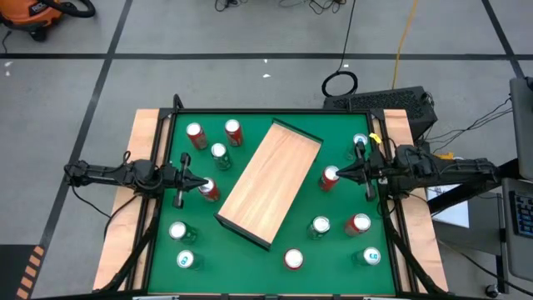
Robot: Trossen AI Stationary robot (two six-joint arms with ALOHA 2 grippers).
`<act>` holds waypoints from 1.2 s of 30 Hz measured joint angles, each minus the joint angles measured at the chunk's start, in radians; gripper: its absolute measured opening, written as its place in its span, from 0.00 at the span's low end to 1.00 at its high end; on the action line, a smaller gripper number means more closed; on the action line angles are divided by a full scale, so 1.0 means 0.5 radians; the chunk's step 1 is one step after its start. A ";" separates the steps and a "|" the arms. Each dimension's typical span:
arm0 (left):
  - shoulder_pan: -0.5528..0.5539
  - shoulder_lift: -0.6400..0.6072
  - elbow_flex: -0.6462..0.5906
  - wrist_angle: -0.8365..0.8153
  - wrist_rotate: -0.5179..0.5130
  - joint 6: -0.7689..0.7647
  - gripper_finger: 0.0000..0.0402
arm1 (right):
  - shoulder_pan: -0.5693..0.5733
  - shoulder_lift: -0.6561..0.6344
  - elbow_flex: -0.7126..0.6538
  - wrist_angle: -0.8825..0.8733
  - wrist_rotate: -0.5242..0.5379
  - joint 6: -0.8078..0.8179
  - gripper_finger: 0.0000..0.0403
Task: Sort soda cans
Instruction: Put the blue soda can on the shelf
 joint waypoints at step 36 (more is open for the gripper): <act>0.001 -0.001 0.000 0.037 -0.058 0.104 0.00 | 0.000 0.669 0.809 -0.436 0.126 -0.445 0.00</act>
